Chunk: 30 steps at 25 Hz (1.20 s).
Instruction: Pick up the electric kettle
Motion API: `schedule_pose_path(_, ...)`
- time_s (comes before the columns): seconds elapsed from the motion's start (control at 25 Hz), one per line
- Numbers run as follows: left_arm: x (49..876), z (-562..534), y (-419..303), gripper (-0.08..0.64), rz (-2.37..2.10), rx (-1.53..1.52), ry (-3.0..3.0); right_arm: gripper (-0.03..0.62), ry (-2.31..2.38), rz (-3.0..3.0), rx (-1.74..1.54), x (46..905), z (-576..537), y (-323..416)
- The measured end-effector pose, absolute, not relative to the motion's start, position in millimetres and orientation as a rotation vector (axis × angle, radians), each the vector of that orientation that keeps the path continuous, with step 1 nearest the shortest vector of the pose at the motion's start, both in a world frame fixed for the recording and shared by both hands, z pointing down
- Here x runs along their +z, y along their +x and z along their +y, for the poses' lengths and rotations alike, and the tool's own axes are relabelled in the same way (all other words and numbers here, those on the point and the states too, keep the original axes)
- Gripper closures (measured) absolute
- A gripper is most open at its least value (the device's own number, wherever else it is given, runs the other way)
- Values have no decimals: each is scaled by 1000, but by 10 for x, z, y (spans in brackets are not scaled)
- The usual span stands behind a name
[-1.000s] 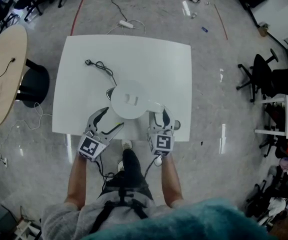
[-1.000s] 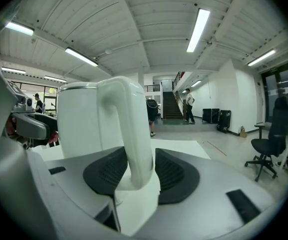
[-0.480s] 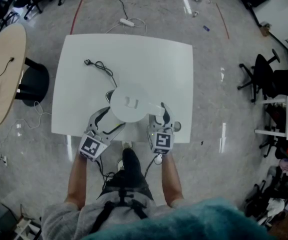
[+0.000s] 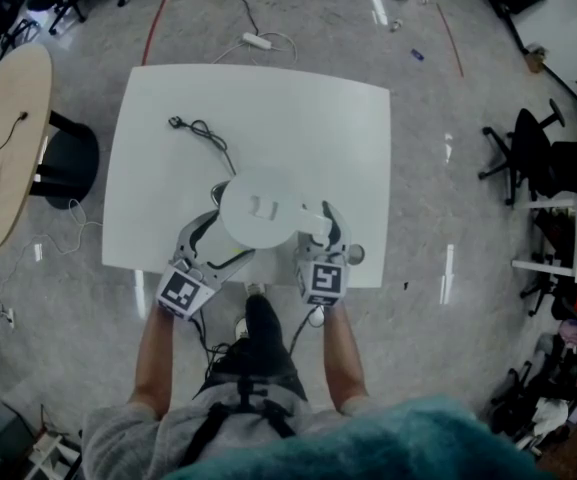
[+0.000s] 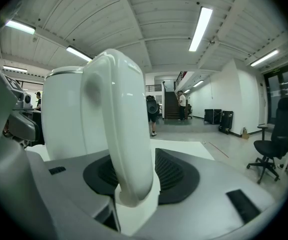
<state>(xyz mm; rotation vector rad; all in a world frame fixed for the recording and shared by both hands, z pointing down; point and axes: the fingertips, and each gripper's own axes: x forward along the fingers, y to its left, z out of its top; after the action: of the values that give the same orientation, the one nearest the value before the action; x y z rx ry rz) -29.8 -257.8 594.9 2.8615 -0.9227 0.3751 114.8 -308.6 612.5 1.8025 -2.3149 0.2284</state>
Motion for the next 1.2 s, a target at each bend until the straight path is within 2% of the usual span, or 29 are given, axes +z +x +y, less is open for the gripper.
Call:
schedule_pose_path(0.64,5923,-2638,-251,156,-904,411,2884,429,1810,-2319,232,6165,-3210,1123)
schedule_pose_path(0.72,5908,-2650,-251,156,-905,402,2890,467,1824,-2315,221,6151,-3226,1120)
schedule_pose_path(0.88,5887,-2667,-250,155,-906,383,2883,481,1836,-2316,199,6133,-3245,1118)
schedule_pose_path(1.2,5889,-2663,-248,155,-896,410,2904,549,1865,-2298,180,6139,-3250,1105)
